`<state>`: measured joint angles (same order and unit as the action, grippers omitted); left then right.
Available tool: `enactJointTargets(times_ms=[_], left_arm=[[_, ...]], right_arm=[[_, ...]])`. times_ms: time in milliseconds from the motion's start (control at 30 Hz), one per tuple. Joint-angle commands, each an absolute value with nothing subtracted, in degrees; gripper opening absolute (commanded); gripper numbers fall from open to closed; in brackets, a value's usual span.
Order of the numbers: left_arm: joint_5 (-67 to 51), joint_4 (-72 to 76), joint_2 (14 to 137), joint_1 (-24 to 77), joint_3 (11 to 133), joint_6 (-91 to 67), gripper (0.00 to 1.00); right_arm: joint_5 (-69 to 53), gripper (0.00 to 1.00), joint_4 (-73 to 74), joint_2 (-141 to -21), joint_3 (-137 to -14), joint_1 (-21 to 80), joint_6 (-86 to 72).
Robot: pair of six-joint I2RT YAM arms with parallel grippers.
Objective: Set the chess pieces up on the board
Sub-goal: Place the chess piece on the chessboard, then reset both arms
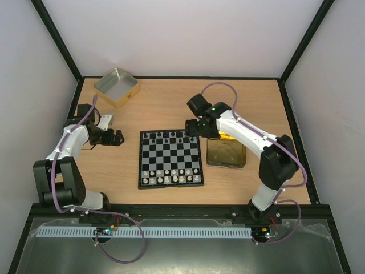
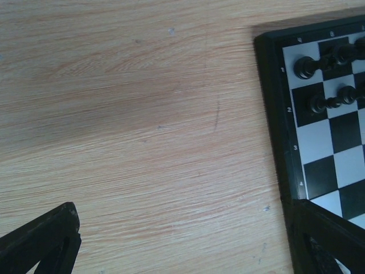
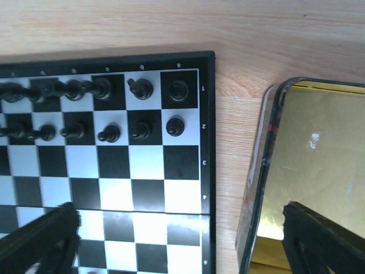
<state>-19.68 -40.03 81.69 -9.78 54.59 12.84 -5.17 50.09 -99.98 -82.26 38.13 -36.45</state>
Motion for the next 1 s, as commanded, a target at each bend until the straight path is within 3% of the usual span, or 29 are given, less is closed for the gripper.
enactJointTargets(times_ms=[0, 400, 967], left_arm=[[-20.46, -43.19, 78.95, -6.72, 56.73, 15.22, 0.99], [-20.34, -52.88, 73.85, 5.2, 62.55, 20.64, 0.99], [-25.48, -57.4, 67.68, 9.34, 63.82, 23.62, 0.99]], right_arm=[[-5.26, 0.97, 52.94, -94.2, -80.16, 37.88, -32.67], [-16.76, 0.98, 47.4, -78.24, -60.32, 38.32, -29.89], [-12.19, 0.98, 46.64, -66.12, -55.06, 38.46, -32.59]])
